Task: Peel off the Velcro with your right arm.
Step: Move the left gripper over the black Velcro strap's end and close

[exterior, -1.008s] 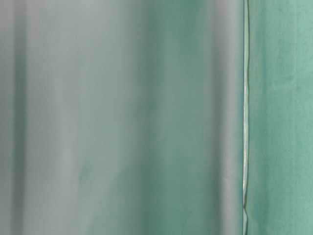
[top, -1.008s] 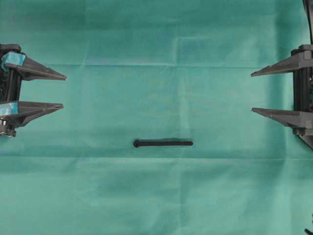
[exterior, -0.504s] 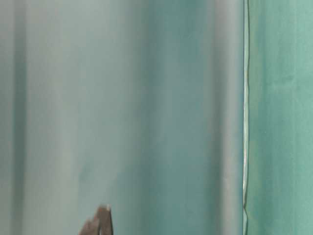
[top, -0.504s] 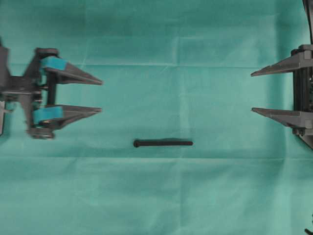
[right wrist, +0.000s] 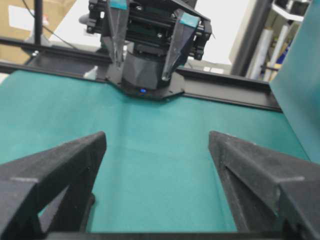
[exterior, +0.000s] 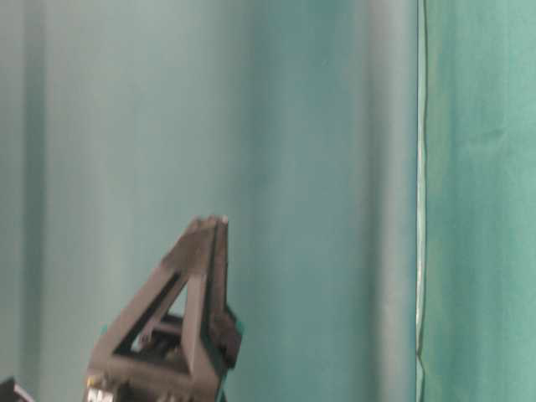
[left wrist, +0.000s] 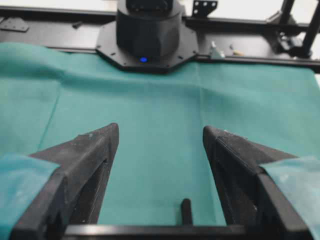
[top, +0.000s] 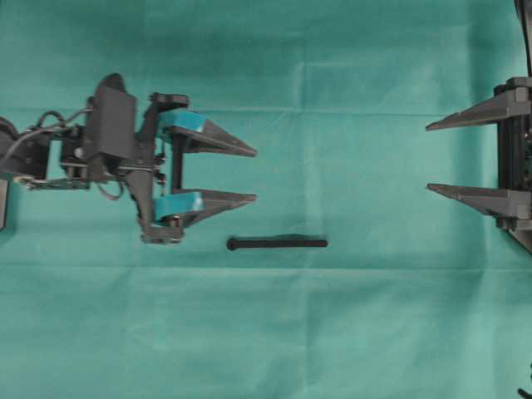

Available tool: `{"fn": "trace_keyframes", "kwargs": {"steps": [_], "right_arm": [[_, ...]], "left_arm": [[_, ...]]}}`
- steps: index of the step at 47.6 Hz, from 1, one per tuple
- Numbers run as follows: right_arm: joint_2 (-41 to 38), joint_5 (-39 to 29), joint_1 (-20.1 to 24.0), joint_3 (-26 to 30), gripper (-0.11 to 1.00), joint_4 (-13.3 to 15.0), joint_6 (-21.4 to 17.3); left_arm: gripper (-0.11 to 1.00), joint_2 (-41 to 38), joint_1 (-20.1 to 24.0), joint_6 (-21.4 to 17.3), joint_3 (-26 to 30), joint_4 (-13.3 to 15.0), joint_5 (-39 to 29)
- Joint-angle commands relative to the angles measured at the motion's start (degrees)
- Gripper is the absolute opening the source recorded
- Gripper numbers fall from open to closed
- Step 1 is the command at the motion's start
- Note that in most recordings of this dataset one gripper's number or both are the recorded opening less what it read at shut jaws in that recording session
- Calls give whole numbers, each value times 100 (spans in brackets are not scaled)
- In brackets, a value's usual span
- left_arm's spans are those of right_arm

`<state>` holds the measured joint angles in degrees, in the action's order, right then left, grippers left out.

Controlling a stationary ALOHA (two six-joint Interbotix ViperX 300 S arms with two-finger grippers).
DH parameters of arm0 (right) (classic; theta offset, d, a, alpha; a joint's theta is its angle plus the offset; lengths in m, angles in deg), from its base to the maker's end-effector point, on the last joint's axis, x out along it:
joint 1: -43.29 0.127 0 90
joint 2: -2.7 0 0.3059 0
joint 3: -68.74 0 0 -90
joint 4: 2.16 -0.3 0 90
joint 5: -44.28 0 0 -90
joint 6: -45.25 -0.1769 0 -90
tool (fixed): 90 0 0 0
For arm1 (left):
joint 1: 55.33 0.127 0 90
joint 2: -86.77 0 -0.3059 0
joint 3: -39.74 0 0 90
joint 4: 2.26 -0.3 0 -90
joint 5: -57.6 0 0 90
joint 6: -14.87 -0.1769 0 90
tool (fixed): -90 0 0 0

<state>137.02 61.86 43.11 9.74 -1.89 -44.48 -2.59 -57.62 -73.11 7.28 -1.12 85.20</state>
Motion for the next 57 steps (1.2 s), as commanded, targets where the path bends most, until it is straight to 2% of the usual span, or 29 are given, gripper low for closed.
{"fn": "trace_keyframes", "kwargs": {"steps": [1, 9, 15, 24, 44, 50, 57], "right_arm": [[-26, 70, -9, 44, 63, 9, 9], [-18, 70, -9, 26, 63, 9, 9], [-18, 62, -9, 18, 63, 18, 9], [-18, 70, -9, 18, 63, 79, 0], [-18, 70, -9, 18, 63, 123, 0], [-18, 70, -9, 18, 63, 149, 0], [-26, 70, -9, 18, 63, 158, 0]], "left_arm": [[69, -105, -35, -9, 299, 9, 26], [69, -343, -88, -9, 545, 9, -44], [69, -396, -132, 0, 712, 9, -387], [69, -413, -255, 9, 1028, 9, -1345], [69, -853, -308, 26, 2004, 18, -4069], [69, -1072, -308, 26, 2259, 18, -4562], [68, -1230, -316, 18, 2364, 18, -4667]]}}
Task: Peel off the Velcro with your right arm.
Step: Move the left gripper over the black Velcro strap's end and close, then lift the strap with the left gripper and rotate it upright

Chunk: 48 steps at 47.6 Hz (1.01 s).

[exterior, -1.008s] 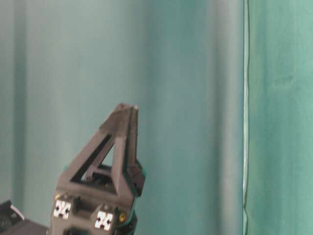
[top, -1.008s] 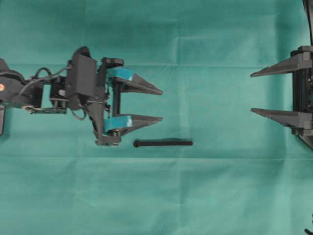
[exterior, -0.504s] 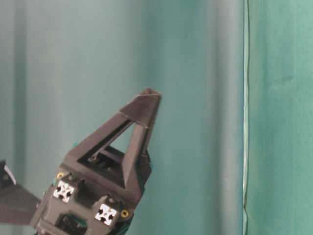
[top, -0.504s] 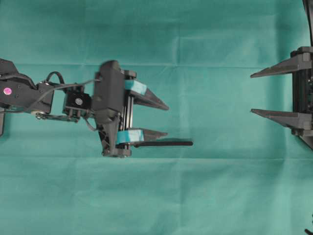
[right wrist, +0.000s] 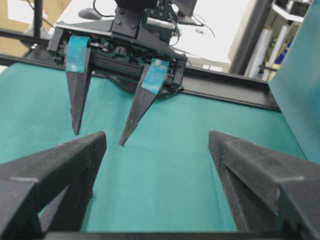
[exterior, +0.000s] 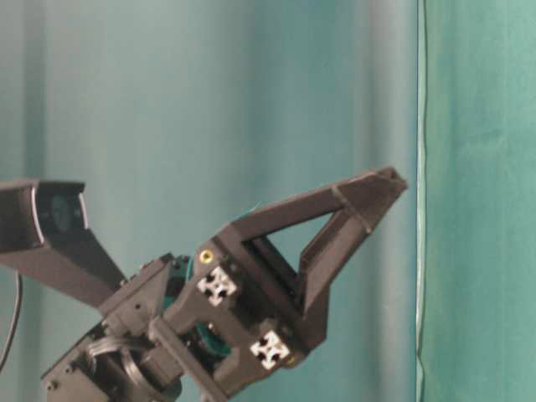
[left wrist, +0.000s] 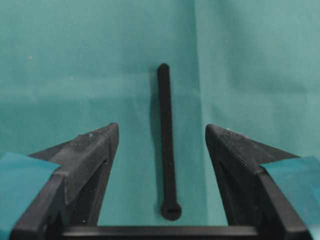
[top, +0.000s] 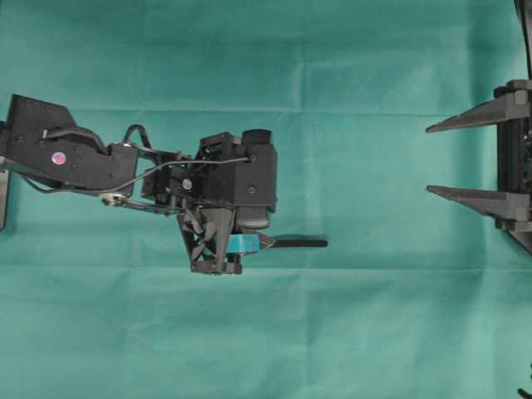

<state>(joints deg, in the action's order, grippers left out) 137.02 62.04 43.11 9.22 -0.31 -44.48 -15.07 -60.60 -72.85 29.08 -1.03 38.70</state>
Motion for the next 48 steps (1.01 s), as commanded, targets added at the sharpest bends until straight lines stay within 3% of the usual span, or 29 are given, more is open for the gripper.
{"fn": "trace_keyframes", "kwargs": {"steps": [1, 48], "right_arm": [[-26, 53, -9, 70, 63, 0, 0], [-53, 114, -9, -18, 63, 0, -9]], "left_arm": [[68, -9, -26, -9, 193, 9, -18], [68, -1283, -211, 0, 202, 0, 290]]}}
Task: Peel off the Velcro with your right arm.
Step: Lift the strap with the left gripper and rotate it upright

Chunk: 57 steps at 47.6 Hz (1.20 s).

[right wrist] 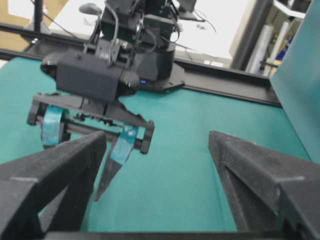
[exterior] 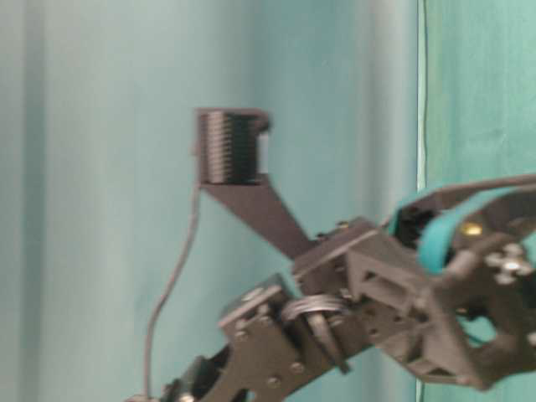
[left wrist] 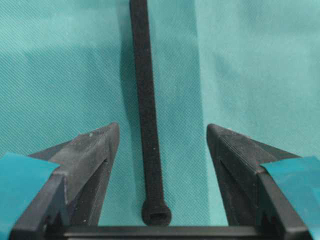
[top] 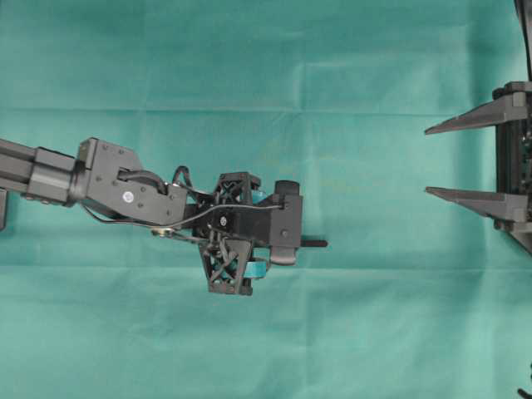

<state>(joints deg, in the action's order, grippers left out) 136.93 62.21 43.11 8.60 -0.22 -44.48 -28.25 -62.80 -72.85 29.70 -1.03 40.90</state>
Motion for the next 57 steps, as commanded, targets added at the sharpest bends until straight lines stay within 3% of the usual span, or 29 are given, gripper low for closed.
{"fn": "trace_keyframes", "kwargs": {"steps": [1, 43, 49, 57], "right_arm": [[-44, 105, -9, 44, 63, 0, -9], [-53, 202, -9, -62, 63, 0, -26], [-53, 246, -9, -79, 63, 0, -26], [-53, 299, -9, -97, 63, -9, -26]], "left_arm": [[68, 18, 9, 0, 149, 0, 97], [66, -422, 114, -9, -97, -9, 615], [54, -413, 105, -9, -97, -9, 615], [14, -387, 105, -9, -97, -9, 589]]}}
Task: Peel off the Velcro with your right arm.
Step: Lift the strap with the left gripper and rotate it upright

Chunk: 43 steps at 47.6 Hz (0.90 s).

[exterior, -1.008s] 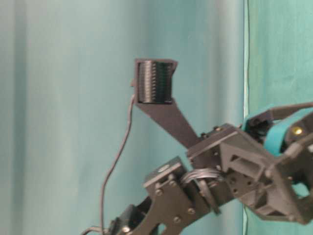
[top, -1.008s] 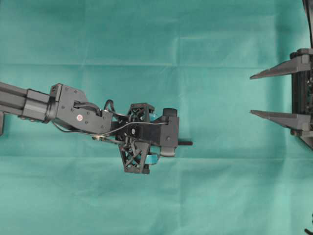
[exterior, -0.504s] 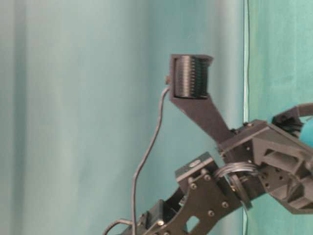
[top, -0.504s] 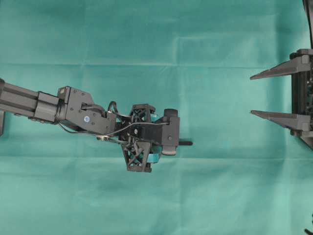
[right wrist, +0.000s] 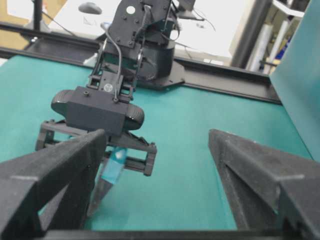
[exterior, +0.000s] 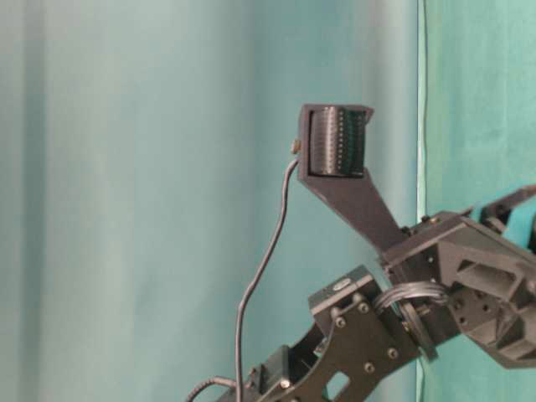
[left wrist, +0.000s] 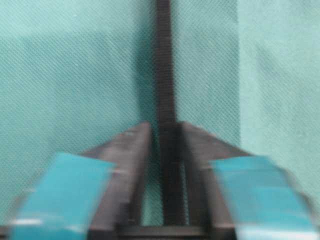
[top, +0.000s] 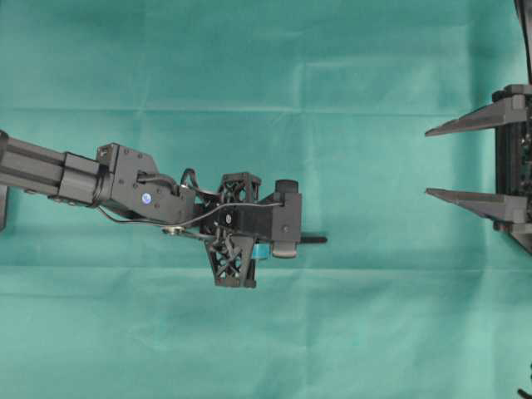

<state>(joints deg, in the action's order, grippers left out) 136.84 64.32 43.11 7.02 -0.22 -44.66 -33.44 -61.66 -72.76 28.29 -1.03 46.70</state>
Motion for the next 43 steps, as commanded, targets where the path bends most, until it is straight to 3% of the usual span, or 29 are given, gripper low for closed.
{"fn": "trace_keyframes", "kwargs": {"steps": [1, 27, 43], "right_arm": [[-44, 88, -9, 53, 63, -9, -9], [-44, 97, -9, 53, 63, -9, -9], [-44, 132, -9, 62, 63, -9, 0]], "left_arm": [[11, 141, 0, -26, 44, -9, 0], [10, 668, -44, 9, 26, -9, -123], [10, 1397, -167, 0, 0, -9, -105]]}}
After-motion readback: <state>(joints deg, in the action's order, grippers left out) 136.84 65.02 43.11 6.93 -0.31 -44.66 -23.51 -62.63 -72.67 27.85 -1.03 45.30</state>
